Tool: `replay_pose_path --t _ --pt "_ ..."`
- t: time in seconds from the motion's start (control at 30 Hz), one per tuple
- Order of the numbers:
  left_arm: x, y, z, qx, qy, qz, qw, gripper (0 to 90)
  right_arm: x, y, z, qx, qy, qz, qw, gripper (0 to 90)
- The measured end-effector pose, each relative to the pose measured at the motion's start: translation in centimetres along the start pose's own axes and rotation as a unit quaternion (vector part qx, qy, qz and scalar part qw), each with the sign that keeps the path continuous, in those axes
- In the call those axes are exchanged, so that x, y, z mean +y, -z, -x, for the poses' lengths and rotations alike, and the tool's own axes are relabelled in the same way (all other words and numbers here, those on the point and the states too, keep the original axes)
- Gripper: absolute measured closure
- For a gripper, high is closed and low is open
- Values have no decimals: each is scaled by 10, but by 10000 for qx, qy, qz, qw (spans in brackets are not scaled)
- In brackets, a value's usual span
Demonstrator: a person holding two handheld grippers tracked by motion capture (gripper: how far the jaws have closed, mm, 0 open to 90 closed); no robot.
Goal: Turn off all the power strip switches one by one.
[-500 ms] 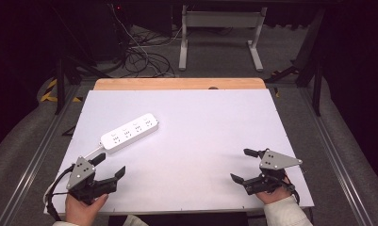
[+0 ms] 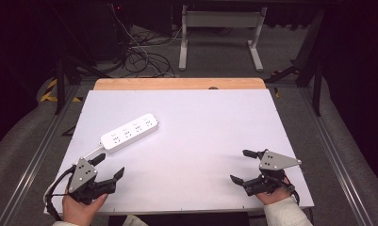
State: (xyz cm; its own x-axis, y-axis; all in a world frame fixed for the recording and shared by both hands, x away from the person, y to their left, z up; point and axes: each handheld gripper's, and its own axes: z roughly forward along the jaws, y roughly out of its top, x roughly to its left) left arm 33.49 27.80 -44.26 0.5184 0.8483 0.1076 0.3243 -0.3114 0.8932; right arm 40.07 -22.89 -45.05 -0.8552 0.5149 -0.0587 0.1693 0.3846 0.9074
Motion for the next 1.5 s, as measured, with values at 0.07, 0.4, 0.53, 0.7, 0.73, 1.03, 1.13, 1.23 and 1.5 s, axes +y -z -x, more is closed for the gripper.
replay_pose_path --t 0.07,0.4,0.53,0.7,0.73,1.03,1.13,1.23,1.5 --pt "1 2 -1 -10 -25 -22 10000 240 0 0 0 2 0 0 10000 55" --pt "7 -2 -10 -210 71 -282 9994 362 0 -1 -1 31 19 -10 10000 56" --pt "13 -2 -12 -123 8 -302 9995 359 0 -2 0 43 5 -17 10000 56" --pt "20 -5 -16 -200 30 -338 9992 404 -1 -4 1 58 -23 -53 10000 57" --pt "22 -5 -18 -216 62 -328 9992 404 -1 -4 1 58 -23 -53 10000 57" --pt "42 -14 -31 -159 65 -508 9986 411 -2 -6 1 110 -18 -74 9999 56" --pt "47 -19 -34 -226 119 -503 9984 414 -2 -6 0 111 -12 -65 9999 57" --pt "54 -25 -36 -180 72 -566 9982 414 -2 -7 0 128 -12 -60 9999 56" --pt "67 -38 -46 -354 204 -687 9968 388 -2 -7 0 134 -1 -63 9999 57"
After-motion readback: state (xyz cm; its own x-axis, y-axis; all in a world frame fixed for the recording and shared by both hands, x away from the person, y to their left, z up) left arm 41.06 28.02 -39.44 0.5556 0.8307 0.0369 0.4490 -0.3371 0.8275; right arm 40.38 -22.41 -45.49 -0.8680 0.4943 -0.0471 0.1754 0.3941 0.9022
